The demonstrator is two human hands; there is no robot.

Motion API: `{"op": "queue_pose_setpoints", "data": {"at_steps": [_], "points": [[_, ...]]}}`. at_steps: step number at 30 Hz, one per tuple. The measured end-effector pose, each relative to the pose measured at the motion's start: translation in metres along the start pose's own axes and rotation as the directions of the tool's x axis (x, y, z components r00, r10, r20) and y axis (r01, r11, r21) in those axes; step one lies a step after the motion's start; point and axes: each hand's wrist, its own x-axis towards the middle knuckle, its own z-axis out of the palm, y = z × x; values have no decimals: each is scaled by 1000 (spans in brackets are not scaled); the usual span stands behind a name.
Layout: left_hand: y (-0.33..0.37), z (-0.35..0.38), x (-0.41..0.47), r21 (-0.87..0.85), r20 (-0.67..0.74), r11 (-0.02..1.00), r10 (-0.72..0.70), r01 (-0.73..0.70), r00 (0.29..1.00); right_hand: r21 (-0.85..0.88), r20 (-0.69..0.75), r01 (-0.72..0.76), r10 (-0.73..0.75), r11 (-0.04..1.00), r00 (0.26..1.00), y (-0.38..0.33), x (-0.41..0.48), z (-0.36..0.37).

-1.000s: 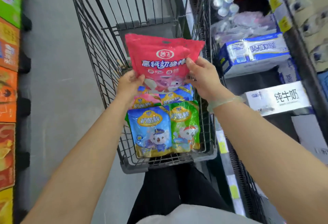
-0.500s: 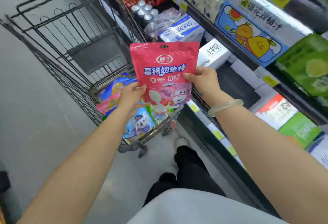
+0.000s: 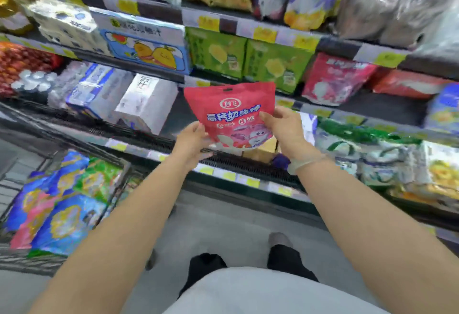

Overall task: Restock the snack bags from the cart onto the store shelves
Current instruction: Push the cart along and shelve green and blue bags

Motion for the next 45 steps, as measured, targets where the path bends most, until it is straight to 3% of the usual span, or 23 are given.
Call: {"op": "queue_pose_setpoints", "data": {"at_steps": [5, 10, 18, 25, 28, 34, 39, 45], "points": [[-3, 136, 15, 1, 119, 1000, -28, 28, 992, 59, -216, 11, 2, 998, 976, 21, 16, -131], [-10, 269, 37, -33, 118, 999, 17, -13, 993, 108, -286, 24, 8, 994, 958, 51, 36, -244], [-11, 401, 70, -187, 90, 977, 116, -97, 989, 340, -393, 129, 16, 931, 920, 79, 95, -334], [-9, 439, 120, -26, 18, 987, 156, -156, 988, 363, -307, -19, 139, 931, 942, 80, 148, -346], [-4, 444, 128, -32, 61, 991, 132, -130, 989, 318, -265, -138, 228, 938, 937, 77, 159, -338], [7, 445, 141, 10, 75, 1000, 1, -2, 997, 228, -335, -298, 362, 927, 870, 95, 210, -328], [8, 435, 147, -25, 123, 999, -32, 36, 992, 207, -291, -314, 364, 927, 885, 82, 211, -316], [3, 394, 154, 69, 171, 997, -33, 21, 985, 239, -274, -288, 349, 927, 896, 78, 192, -293]]}}
